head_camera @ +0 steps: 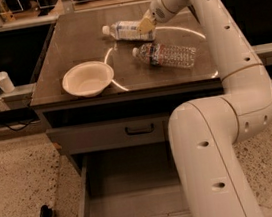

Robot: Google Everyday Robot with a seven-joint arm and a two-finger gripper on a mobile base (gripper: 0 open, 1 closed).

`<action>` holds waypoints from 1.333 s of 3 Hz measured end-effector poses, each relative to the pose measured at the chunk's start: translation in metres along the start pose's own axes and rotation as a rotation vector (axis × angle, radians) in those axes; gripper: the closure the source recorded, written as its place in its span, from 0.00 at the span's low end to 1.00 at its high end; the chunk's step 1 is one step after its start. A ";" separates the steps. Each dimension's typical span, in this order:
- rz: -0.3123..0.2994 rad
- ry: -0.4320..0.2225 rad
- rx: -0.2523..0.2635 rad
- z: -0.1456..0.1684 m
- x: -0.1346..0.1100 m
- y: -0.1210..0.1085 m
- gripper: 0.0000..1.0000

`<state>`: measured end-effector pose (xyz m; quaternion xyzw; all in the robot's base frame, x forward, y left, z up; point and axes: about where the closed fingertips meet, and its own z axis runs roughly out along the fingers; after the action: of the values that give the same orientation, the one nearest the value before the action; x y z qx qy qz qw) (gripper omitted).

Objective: Place blue plastic bottle into middle drawer

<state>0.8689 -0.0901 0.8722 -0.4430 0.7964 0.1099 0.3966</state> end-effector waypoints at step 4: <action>-0.028 0.001 -0.010 0.000 -0.007 0.008 0.00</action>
Offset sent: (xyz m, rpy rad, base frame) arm -0.0021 0.0007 0.0027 0.0000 -0.0002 -0.0001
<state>0.8649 -0.0811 0.8753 -0.4562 0.7897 0.1080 0.3957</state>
